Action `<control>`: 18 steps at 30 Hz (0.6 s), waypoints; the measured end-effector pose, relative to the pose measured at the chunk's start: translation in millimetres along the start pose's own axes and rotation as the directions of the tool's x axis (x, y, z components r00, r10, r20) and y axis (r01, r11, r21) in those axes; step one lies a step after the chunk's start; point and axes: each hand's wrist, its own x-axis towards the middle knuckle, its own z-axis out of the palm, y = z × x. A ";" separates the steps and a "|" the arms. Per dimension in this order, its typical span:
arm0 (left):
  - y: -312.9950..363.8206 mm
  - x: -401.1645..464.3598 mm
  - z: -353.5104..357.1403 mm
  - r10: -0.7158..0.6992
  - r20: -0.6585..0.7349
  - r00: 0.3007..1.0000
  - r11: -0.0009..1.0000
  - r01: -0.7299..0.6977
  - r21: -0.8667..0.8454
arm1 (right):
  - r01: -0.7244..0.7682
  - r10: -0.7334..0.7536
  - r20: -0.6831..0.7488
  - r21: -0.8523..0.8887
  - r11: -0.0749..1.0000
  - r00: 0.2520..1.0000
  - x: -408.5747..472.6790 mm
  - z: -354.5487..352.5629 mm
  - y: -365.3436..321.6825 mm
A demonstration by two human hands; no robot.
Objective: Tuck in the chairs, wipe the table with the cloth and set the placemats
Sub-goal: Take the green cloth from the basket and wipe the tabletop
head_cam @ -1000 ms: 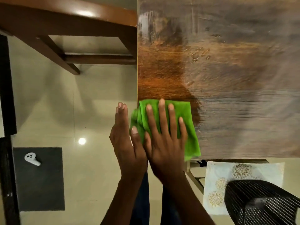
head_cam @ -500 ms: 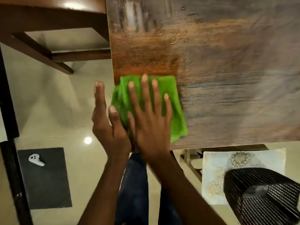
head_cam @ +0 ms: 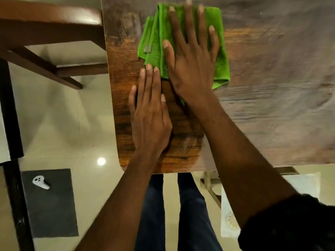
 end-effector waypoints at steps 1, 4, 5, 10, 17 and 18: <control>-0.1 -0.3 1.3 0.013 0.005 1.000 0.999 -0.013 0.040 | 0.009 -0.009 -0.005 -0.009 1.000 1.000 -3.5 0.4 3.3; 0.9 -0.1 -0.7 0.026 0.007 1.000 0.999 -0.027 0.042 | 0.018 -0.018 0.039 -0.013 1.000 0.999 -51.3 -11.0 13.3; 1.9 1.3 -1.7 0.012 0.004 1.000 1.000 -0.012 0.022 | 0.001 -0.001 0.078 -0.003 1.000 0.997 -74.9 -16.6 17.7; 0.9 1.5 -1.4 -0.024 0.003 1.000 0.998 0.024 -0.050 | -0.011 0.012 0.227 -0.003 1.000 0.974 -205.4 -23.5 19.7; -5.7 0.9 3.6 -0.032 -0.025 0.999 0.995 0.030 -0.090 | 0.001 -0.002 0.206 0.007 1.000 0.979 -192.2 -22.8 27.8; -5.1 0.9 3.8 -0.034 -0.029 0.999 0.995 0.031 -0.091 | -0.036 0.034 0.185 0.006 0.999 0.982 -174.9 -21.8 28.1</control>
